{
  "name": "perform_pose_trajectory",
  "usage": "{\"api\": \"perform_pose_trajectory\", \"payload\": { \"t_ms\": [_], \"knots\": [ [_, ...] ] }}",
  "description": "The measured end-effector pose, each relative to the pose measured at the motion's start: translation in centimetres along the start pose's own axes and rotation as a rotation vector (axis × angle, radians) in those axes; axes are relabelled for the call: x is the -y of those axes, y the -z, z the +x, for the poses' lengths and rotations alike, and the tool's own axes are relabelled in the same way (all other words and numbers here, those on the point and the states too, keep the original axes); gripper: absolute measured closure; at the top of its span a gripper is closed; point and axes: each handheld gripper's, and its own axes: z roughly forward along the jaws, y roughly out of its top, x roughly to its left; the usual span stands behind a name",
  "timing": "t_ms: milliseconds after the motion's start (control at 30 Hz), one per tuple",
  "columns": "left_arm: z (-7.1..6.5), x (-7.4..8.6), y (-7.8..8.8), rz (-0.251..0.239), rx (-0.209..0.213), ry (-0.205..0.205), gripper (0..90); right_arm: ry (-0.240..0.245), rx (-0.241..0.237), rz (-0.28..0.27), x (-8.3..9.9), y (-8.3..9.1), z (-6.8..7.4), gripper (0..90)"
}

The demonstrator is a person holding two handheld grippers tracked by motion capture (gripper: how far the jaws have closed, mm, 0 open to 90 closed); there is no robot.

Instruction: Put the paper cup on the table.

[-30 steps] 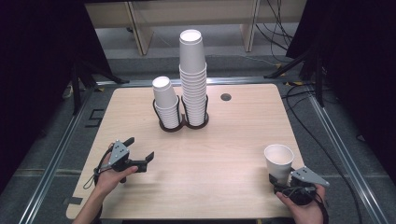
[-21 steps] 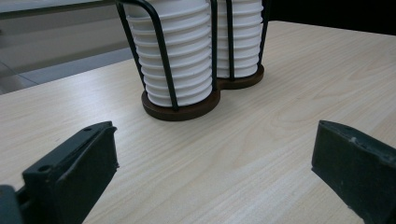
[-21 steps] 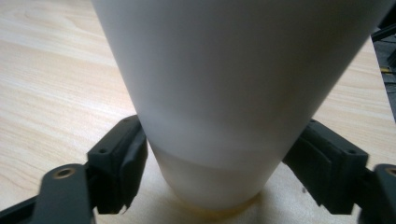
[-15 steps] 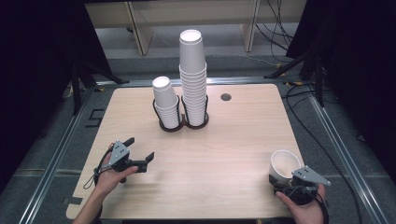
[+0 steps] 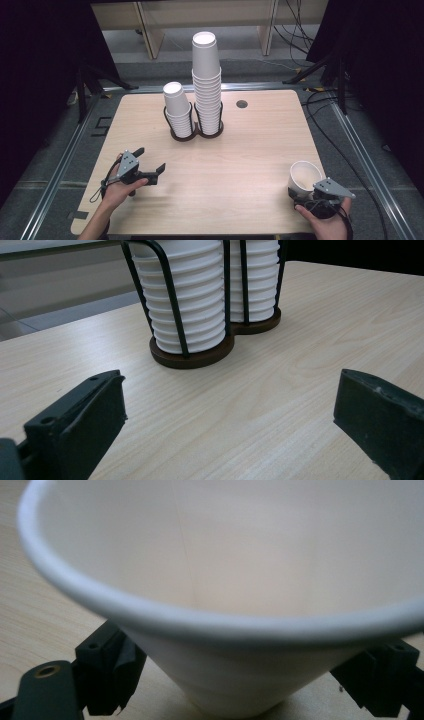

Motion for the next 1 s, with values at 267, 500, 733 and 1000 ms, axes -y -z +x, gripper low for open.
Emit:
{"api": "perform_pose_trajectory", "payload": {
  "t_ms": [267,500,733,1000],
  "knots": [
    [0.0,0.0,0.0,-0.017,0.002,0.005,0.0,0.022,-0.008,0.031,0.0,0.3,-0.2,15.3],
    [0.1,0.1,0.0,-0.017,0.0,0.003,0.0,0.05,-0.042,0.081,0.0,1.4,-0.5,15.3],
    [0.1,0.1,0.0,-0.015,-0.001,0.002,0.0,0.066,-0.062,0.141,0.0,1.8,-0.8,15.7],
    [0.1,0.1,0.1,0.002,-0.007,0.0,0.0,0.073,-0.076,0.173,0.1,2.1,-1.2,16.3]
  ]
}}
